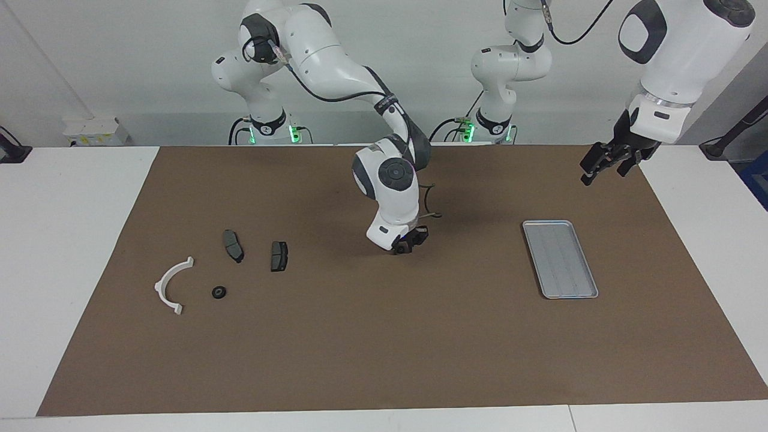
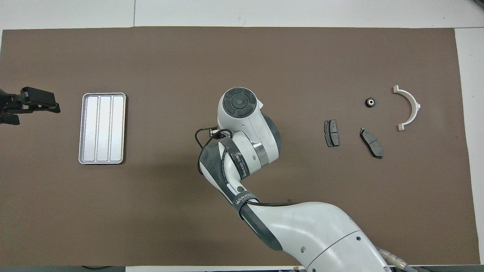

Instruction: Place bearing gear from tray to pile

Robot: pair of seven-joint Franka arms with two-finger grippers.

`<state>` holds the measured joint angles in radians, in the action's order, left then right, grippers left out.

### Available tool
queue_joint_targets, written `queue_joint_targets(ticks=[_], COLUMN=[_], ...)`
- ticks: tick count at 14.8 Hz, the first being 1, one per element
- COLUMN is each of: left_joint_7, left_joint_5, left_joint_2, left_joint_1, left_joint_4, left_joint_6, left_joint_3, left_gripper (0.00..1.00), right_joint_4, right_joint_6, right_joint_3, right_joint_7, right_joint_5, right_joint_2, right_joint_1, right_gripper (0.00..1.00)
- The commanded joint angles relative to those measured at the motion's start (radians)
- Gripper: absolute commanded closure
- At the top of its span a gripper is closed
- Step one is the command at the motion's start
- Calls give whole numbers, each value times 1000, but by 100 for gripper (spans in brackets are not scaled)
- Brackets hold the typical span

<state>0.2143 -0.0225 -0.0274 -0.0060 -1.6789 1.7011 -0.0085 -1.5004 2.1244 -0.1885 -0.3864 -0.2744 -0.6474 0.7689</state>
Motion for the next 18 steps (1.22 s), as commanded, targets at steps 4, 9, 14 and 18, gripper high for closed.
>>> queue_joint_targets(ticks=[4, 9, 14, 18], left_joint_7=[-16, -16, -16, -16], left_joint_5=[3, 3, 3, 3], left_joint_2=[-14, -14, -14, -14], left_joint_1=[9, 9, 9, 9], left_joint_4=[-18, -18, -18, -18], left_joint_6=[3, 5, 5, 5], left_joint_3=[-4, -4, -4, -4], left_gripper=[0, 0, 0, 0], right_joint_4=[-41, -31, 60, 115], right_joint_6=[28, 19, -58, -121], right_joint_3=[21, 21, 21, 12], right_joint_7=[4, 4, 3, -2], right_joint_5=[-26, -26, -25, -26], right_joint_2=[29, 25, 23, 76], right_joint_1=[-19, -29, -77, -105], right_gripper=[89, 100, 100, 100])
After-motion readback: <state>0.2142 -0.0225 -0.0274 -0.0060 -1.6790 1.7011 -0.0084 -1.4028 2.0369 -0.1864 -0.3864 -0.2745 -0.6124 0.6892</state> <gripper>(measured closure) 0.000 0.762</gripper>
